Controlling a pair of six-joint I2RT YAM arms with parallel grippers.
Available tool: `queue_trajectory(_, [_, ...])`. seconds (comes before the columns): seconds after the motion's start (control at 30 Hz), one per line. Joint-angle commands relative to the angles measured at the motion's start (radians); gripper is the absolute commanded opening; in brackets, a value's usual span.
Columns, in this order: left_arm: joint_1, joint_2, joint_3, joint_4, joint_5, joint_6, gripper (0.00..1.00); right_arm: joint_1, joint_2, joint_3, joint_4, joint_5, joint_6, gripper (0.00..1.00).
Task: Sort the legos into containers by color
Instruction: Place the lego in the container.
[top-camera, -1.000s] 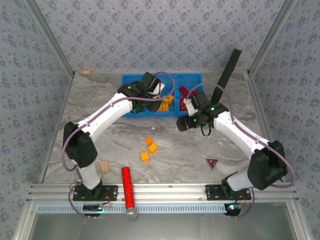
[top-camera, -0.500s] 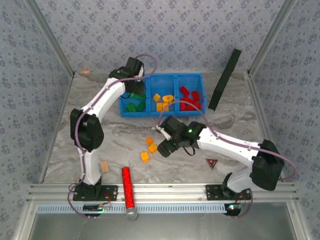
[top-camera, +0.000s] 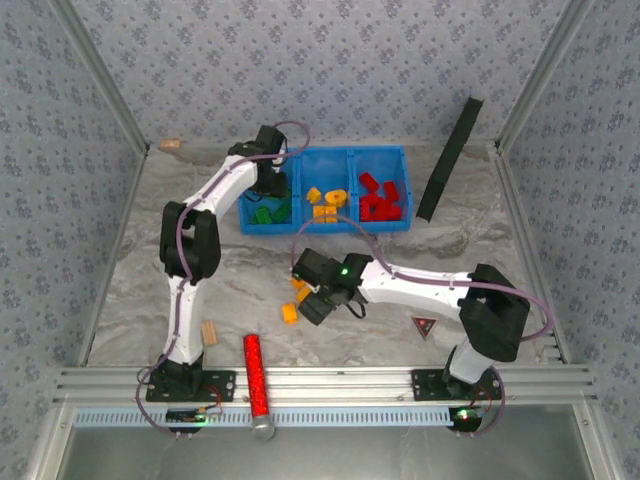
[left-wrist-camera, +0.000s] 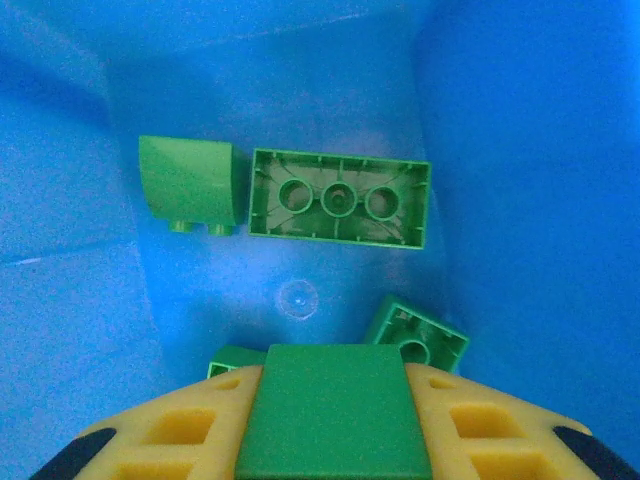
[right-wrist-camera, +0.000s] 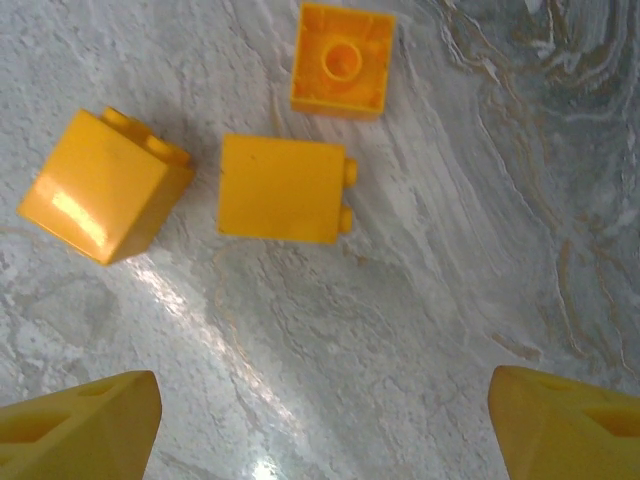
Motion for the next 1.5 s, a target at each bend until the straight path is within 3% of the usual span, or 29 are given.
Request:
queue_trajectory(0.0, [0.002,0.009,-0.015,0.002,0.023,-0.024,0.15,0.016,0.035,0.030,0.000,0.042,0.016,0.86])
queue_trajectory(0.17, [0.003,0.014,-0.062,0.014,0.032,-0.039,0.21,0.015,0.071,0.035,0.028,0.038,0.009,0.82])
queue_trajectory(0.37, [0.002,0.003,-0.083,0.024,0.036,-0.040,0.39,-0.032,0.097,0.029,0.098,0.002,-0.036,0.76])
queue_trajectory(0.67, [0.002,-0.013,-0.103,0.030,0.040,-0.041,0.61,-0.057,0.154,0.035,0.165,-0.064,-0.053,0.75])
queue_trajectory(1.47, [0.002,-0.184,-0.146,0.039,0.136,-0.058,0.70,-0.098,0.258,0.084,0.265,-0.141,-0.075,0.74])
